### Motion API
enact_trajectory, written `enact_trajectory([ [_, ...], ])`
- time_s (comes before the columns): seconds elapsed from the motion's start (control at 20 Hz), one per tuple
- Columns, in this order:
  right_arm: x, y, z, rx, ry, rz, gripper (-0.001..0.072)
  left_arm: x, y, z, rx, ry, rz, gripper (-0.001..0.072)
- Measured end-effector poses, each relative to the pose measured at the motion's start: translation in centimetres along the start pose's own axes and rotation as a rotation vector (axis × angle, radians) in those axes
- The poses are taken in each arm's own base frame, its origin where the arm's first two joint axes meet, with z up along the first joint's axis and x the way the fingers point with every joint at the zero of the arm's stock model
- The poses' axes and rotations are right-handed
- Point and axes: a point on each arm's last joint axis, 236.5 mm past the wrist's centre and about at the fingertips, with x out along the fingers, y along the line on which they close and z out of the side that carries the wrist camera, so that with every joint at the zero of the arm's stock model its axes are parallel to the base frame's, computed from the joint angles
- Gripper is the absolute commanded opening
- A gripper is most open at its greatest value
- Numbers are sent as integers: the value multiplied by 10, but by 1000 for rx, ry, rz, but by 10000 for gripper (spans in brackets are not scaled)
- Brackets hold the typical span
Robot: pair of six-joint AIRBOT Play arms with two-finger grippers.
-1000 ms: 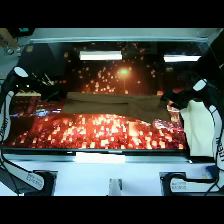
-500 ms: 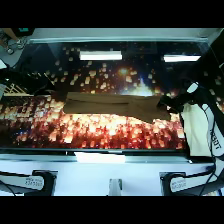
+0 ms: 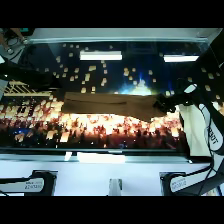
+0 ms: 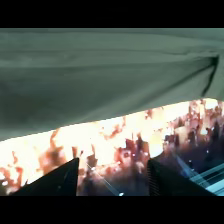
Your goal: Fold the shirts.
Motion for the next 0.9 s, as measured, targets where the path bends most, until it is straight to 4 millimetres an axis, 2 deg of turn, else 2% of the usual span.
enact_trajectory([
  [0.05, 1, 2, -1, 8, 4, 9, 30, 5, -10, -1, 20, 7, -8, 496],
  [0.2, 0, 10, -2, 29, 9, 44, 29, 17, -36, -5, 77, 24, -27, 495],
  [0.25, -1, 14, -1, 29, 5, 58, 26, 21, -43, -6, 93, 30, -33, 445],
  [0.3, -5, 20, 0, 23, -3, 78, 26, 24, -49, -8, 105, 38, -38, 302],
  [0.35, -9, 26, 1, 11, -13, 92, 26, 27, -54, -10, 117, 45, -42, 127],
  [0.4, -15, 31, 2, -6, -27, 104, 26, 31, -59, -10, 126, 49, -46, 35],
  [0.55, -44, 52, 3, -74, -75, 140, 26, 48, -74, -7, 156, 42, -58, 37],
  [0.65, -70, 68, -2, -117, -105, 163, 26, 68, -86, -2, 177, 29, -68, 36],
  [0.8, -113, 91, -20, -193, -137, 191, 27, 115, -114, -7, 187, 60, -117, 36],
  [0.9, -145, 107, -40, -243, -156, 211, 27, 154, -137, -21, 188, 110, -161, 36],
])
